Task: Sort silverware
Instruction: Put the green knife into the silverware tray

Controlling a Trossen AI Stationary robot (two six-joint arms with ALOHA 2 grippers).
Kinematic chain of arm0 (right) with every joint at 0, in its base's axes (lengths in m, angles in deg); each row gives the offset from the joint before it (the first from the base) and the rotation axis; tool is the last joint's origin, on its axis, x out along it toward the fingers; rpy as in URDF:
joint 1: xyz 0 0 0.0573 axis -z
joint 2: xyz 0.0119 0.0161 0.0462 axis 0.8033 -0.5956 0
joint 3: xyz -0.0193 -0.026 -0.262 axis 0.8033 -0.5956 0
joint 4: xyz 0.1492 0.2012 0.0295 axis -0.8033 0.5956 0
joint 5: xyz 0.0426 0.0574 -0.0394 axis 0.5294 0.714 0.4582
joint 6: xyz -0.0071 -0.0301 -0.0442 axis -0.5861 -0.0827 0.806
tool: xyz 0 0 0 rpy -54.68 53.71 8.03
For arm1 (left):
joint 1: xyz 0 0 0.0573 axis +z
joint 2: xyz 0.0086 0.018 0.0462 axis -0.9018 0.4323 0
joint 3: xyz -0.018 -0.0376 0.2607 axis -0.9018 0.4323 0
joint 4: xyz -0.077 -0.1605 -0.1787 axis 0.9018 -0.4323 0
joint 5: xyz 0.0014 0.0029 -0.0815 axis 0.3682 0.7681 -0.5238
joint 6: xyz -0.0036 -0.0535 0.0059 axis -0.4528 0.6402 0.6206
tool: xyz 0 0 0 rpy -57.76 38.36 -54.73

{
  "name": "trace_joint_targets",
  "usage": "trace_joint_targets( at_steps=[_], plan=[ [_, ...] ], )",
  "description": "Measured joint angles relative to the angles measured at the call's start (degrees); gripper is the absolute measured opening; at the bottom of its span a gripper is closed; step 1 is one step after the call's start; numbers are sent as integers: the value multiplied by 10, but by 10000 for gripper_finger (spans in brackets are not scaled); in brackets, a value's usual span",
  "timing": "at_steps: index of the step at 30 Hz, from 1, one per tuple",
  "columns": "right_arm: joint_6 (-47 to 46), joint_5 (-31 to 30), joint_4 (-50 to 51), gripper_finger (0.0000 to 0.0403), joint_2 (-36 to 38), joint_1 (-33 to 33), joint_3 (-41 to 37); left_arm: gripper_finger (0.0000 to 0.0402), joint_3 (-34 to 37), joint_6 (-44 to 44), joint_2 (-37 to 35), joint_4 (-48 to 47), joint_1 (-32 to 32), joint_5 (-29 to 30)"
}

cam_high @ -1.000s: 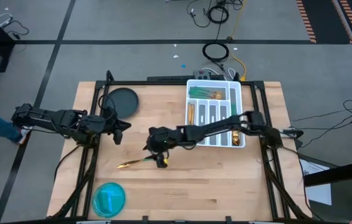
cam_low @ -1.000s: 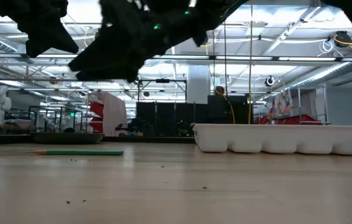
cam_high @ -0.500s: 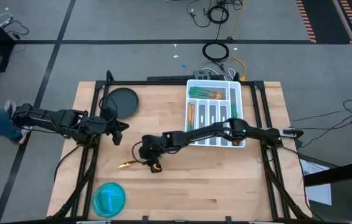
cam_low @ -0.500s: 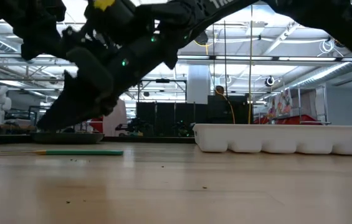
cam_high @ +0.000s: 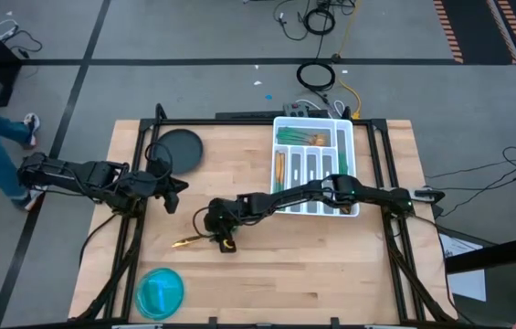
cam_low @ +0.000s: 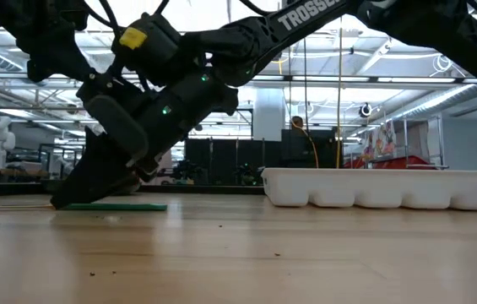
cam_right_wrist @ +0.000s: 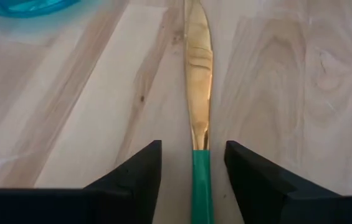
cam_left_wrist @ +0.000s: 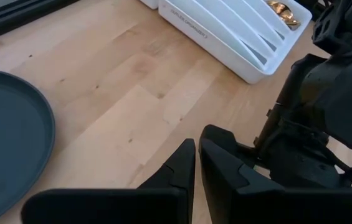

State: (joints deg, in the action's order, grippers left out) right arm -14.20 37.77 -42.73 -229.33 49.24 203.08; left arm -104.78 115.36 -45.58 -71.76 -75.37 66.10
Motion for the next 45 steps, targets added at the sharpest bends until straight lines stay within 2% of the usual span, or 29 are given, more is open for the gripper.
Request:
trace_joint_targets(
  at_steps=[3, 9, 11, 20, 29, 37, 45],
  plan=[
    [3, -5, 17, 138, -5, 0, 1, 32, 0, 0, 0, 0, 0, 1],
    [30, -22, 44, 35, -7, -6, 1, 32, 0, -1, 0, -4, 0, 1],
    [34, -25, 48, 12, -7, -9, 1, 32, 0, 0, 0, -9, 0, 1],
    [-21, -80, 57, 3, 12, -20, -2, 32, 0, 1, 0, -10, 0, 1],
    [-125, -81, 124, 1, 59, -11, -8, 32, 0, 0, 0, -9, 0, 1],
    [-146, -116, 159, 0, 100, -11, -6, 32, 0, 0, 0, -9, 0, 1],
    [-198, -131, 241, 0, 120, 1, -5, 32, 0, 0, 0, -8, 0, 10]
  ],
)
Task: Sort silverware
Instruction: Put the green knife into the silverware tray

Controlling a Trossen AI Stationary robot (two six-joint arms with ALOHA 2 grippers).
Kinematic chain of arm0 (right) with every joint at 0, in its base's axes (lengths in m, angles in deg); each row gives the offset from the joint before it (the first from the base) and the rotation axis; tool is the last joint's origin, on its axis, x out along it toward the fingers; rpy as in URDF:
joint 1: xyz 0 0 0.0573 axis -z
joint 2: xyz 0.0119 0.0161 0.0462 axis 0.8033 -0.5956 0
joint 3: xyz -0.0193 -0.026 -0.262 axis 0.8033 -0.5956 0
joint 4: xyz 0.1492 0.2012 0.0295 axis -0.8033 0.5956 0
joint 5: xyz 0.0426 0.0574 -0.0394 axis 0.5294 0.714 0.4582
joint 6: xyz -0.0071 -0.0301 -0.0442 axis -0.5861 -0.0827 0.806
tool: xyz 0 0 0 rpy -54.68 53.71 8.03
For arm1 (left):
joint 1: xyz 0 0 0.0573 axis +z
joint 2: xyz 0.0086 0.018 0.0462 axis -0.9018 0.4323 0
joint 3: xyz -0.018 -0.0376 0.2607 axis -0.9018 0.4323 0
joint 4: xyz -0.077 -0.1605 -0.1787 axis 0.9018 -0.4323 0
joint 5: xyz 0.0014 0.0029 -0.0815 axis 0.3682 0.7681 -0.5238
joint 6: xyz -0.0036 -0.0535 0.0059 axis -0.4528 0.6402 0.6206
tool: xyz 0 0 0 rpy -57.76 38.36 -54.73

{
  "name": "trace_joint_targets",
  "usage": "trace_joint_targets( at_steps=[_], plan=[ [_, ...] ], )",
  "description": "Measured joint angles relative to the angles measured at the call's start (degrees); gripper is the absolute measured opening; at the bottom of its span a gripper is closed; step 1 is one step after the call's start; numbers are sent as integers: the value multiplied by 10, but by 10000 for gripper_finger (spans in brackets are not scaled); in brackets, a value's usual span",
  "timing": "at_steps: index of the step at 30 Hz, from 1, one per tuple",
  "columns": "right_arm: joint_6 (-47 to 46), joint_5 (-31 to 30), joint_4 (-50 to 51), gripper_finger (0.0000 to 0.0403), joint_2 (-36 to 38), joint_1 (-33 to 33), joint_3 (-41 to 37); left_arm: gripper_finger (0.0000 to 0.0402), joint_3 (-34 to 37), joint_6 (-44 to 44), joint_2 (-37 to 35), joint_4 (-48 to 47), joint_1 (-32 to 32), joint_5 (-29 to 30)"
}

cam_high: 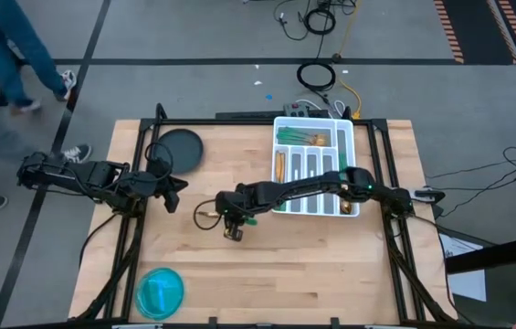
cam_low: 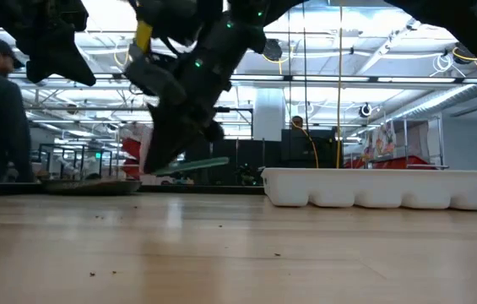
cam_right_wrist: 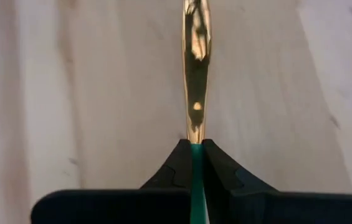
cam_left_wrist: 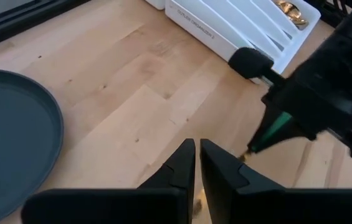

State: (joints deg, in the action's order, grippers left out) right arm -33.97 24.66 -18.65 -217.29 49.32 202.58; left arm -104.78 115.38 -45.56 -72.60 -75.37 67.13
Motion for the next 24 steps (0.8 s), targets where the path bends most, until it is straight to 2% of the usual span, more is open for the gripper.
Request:
trace_joint_targets(
  at_steps=[11, 15, 24],
  plan=[
    [-50, -53, 97, 0, 41, 15, 1, 32, 0, -1, 0, 2, 0, 8],
    [-79, -98, 150, 0, 64, 21, 1, 32, 0, 0, 0, 2, 0, 18],
    [-95, -148, 238, 0, 98, 28, -5, 32, 0, -12, 0, 5, 0, 22]
  ],
)
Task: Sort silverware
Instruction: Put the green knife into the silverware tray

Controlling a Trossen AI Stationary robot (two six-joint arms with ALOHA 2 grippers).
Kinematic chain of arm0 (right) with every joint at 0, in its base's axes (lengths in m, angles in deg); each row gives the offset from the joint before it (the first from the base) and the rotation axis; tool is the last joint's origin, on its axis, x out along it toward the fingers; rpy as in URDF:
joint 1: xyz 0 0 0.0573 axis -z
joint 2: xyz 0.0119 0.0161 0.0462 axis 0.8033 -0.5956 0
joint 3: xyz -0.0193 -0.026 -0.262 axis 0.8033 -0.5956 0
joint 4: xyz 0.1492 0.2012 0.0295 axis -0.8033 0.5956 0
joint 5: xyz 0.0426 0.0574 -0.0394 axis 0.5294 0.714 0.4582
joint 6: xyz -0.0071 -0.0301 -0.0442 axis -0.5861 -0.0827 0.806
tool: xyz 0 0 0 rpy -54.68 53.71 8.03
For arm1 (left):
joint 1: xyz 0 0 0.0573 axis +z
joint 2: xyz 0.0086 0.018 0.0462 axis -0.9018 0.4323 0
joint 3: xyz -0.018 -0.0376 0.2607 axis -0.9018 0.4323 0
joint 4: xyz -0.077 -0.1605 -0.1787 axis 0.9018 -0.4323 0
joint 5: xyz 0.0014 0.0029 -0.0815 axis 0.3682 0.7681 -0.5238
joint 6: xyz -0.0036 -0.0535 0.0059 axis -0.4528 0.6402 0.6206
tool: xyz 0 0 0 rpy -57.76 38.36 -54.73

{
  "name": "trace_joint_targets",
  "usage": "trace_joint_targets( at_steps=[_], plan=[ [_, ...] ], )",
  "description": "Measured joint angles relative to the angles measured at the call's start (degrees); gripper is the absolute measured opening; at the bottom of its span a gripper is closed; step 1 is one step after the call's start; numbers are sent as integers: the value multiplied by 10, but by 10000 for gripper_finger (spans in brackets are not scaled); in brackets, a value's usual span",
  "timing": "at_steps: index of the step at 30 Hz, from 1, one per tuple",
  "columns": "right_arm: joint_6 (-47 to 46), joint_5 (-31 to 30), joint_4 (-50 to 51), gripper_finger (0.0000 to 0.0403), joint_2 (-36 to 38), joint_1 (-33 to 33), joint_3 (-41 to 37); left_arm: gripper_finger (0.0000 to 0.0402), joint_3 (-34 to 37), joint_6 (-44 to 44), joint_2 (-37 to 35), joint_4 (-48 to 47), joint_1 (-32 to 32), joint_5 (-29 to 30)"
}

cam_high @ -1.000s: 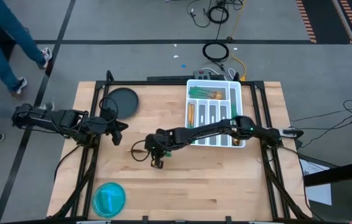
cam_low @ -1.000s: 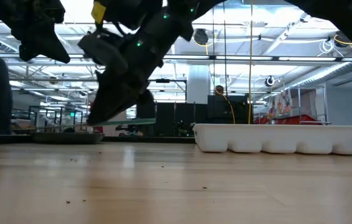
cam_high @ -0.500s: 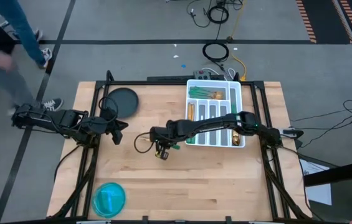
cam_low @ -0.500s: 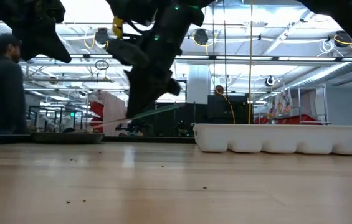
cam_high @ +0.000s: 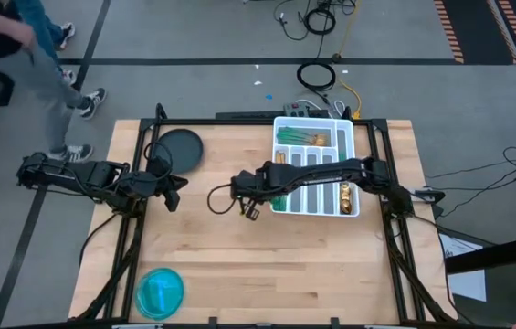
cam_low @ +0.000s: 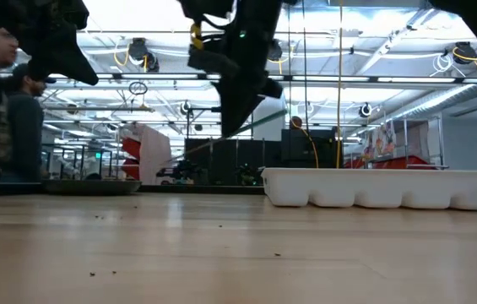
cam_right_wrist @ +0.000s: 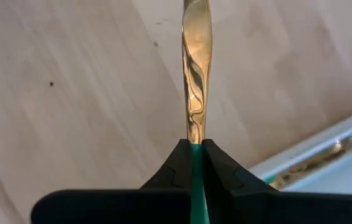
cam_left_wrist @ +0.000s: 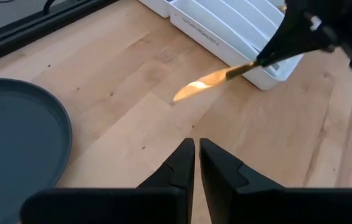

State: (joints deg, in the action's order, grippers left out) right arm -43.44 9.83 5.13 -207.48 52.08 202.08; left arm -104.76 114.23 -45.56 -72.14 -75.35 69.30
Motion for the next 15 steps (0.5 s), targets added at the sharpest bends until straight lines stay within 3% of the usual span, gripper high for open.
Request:
trace_joint_targets(
  at_steps=[6, 15],
  plan=[
    [-8, -1, -23, 0, 92, -5, -83, 32, 0, -7, 0, 0, 0, 6],
    [-60, -72, -144, 0, 354, -23, -289, 32, 0, -16, 0, 0, 0, 46]
  ],
)
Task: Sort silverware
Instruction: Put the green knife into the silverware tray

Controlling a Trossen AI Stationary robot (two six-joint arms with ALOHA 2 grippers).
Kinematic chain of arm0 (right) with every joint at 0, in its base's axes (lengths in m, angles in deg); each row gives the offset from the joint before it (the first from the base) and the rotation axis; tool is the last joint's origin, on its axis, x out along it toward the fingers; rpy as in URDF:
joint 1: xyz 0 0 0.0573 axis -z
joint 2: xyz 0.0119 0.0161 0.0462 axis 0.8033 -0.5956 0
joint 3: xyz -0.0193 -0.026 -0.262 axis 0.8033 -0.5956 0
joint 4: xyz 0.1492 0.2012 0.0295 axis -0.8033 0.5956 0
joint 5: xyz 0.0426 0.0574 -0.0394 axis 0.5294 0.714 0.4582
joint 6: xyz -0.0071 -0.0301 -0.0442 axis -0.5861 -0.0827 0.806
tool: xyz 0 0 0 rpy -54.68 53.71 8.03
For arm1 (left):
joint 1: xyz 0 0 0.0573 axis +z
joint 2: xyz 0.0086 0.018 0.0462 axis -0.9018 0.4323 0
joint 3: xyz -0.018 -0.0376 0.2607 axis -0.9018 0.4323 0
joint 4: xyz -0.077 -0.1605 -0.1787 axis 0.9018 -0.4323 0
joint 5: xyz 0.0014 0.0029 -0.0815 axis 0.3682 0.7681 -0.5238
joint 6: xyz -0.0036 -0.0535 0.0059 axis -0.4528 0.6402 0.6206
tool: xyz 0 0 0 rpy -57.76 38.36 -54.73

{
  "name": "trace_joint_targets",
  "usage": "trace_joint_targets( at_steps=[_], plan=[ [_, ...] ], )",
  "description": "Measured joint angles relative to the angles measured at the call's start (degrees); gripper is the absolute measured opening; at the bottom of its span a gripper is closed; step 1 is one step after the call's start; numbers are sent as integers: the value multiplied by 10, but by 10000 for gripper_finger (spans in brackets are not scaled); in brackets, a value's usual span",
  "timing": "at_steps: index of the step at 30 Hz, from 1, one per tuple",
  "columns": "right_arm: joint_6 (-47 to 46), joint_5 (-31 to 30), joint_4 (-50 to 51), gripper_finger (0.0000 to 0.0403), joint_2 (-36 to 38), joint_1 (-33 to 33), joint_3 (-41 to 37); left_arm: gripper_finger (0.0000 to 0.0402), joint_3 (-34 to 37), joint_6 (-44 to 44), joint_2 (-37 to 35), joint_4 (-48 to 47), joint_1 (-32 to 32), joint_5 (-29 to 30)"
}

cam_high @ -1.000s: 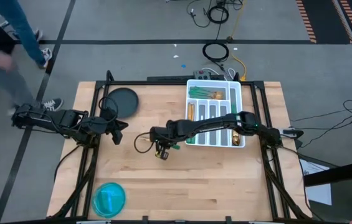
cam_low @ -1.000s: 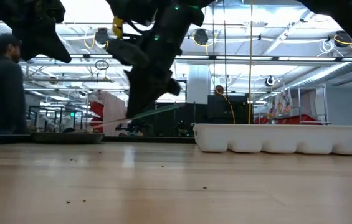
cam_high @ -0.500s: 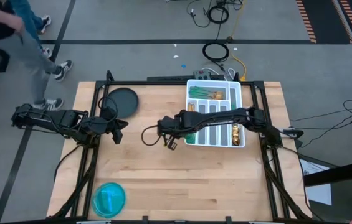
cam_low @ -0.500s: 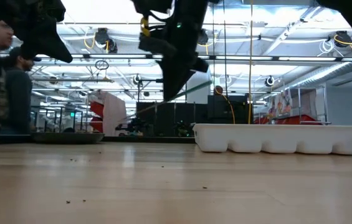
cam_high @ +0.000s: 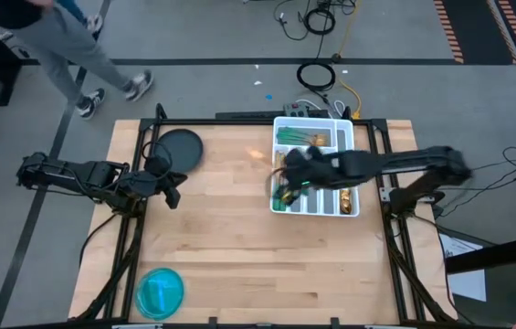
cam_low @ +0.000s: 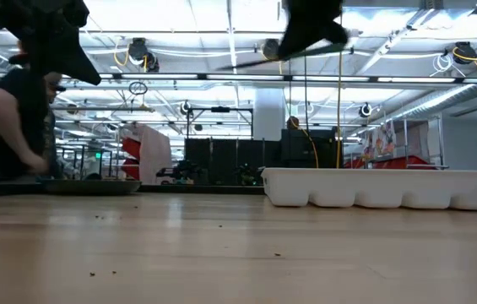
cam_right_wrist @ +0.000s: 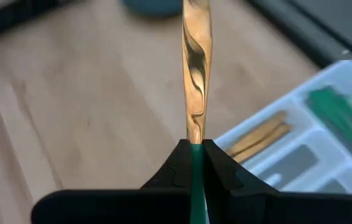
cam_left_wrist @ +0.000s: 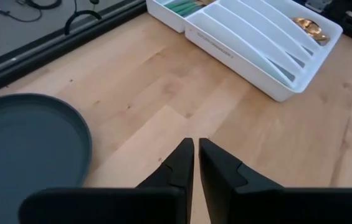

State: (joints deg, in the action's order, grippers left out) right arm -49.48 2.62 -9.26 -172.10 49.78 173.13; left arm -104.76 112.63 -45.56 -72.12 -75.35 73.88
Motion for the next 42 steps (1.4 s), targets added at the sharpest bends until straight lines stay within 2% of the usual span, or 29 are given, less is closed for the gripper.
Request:
trace_joint_targets(
  at_steps=[5, 9, 13, 21, 31, 42],
  plan=[
    [-85, -82, -75, 0, 118, 16, -116, 32, 0, -2, 0, 0, 0, 10],
    [-167, -152, -173, 0, 156, 17, -202, 32, 0, -2, 0, 1, 0, 22],
    [-233, -178, -257, 0, 145, 20, -257, 32, 0, -2, 0, 1, 0, 34],
    [-422, -236, -270, 0, 81, 25, -278, 32, 0, -2, 0, 1, 0, 47],
    [-509, -207, -298, 0, -10, 25, -278, 32, 0, -2, 0, 1, 0, 48],
    [-521, -148, -337, 0, -85, 30, -278, 32, 0, -1, 0, 1, 0, 48]
  ],
)
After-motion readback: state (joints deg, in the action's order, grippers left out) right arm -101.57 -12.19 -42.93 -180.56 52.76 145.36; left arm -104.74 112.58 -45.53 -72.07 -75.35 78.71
